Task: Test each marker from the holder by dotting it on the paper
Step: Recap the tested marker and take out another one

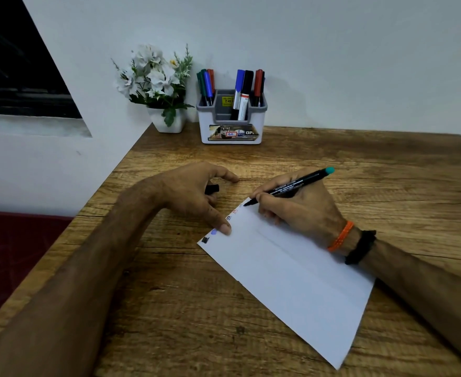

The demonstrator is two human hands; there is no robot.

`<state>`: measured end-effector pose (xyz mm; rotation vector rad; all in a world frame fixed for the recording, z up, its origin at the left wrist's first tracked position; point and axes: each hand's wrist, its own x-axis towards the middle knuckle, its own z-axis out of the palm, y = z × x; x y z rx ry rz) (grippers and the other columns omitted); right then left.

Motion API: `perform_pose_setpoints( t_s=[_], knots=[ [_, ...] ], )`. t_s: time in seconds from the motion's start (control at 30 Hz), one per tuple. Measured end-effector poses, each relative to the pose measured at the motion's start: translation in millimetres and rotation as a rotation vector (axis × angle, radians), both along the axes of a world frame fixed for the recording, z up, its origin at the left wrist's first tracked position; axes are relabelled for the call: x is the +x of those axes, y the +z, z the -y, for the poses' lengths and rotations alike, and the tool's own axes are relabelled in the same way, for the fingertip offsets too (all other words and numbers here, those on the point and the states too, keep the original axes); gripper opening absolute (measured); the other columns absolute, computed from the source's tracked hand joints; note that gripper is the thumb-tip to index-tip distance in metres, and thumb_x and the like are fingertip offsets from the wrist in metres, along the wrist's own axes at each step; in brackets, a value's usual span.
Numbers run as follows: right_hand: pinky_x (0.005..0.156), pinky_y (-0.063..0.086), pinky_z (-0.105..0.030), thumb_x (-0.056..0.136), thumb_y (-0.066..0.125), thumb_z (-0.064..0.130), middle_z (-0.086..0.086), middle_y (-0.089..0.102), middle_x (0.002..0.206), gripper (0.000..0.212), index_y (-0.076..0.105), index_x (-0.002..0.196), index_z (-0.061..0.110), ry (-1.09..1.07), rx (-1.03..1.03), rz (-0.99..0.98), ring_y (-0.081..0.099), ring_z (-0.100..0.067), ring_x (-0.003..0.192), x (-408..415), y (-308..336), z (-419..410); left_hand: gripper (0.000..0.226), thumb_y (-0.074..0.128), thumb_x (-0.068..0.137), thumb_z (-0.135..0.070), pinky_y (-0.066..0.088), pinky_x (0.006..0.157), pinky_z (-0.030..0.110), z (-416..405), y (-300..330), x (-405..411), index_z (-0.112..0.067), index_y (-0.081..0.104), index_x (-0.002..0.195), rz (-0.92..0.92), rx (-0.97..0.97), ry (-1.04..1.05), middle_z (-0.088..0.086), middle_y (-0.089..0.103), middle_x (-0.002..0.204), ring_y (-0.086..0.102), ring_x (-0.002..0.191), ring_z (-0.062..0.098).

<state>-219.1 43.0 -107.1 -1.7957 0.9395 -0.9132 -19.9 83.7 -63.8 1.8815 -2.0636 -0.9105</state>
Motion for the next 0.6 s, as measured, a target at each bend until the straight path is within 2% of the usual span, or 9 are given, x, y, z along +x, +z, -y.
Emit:
perform_pose_setpoints(
  t_s=[0.37,0.6],
  knots=[
    [0.044,0.047,-0.022,0.081,0.071,0.004,-0.007,0.07,0.058,0.007,0.077,0.079,0.003,0.028,-0.01,-0.009,0.061,-0.012,0.045,0.9,-3.3,1.3,0.095,0.087,0.06,-0.031,0.036,0.061,0.014,0.6,-1.4,1.3,-0.027,0.041,0.143,0.015,-0.008,-0.024,-0.008,0.041,0.109,0.051,0.045,-0.01],
    [0.044,0.049,-0.022,0.081,0.068,-0.002,-0.016,0.07,0.062,0.008,0.075,0.079,-0.001,-0.034,0.066,0.092,0.06,-0.018,0.049,1.4,-3.4,4.1,0.095,0.087,0.059,-0.034,0.037,0.06,0.014,2.1,-2.3,2.2,-0.027,0.041,0.142,0.032,-0.031,-0.042,-0.009,0.043,0.109,0.05,0.045,-0.011]
  ],
)
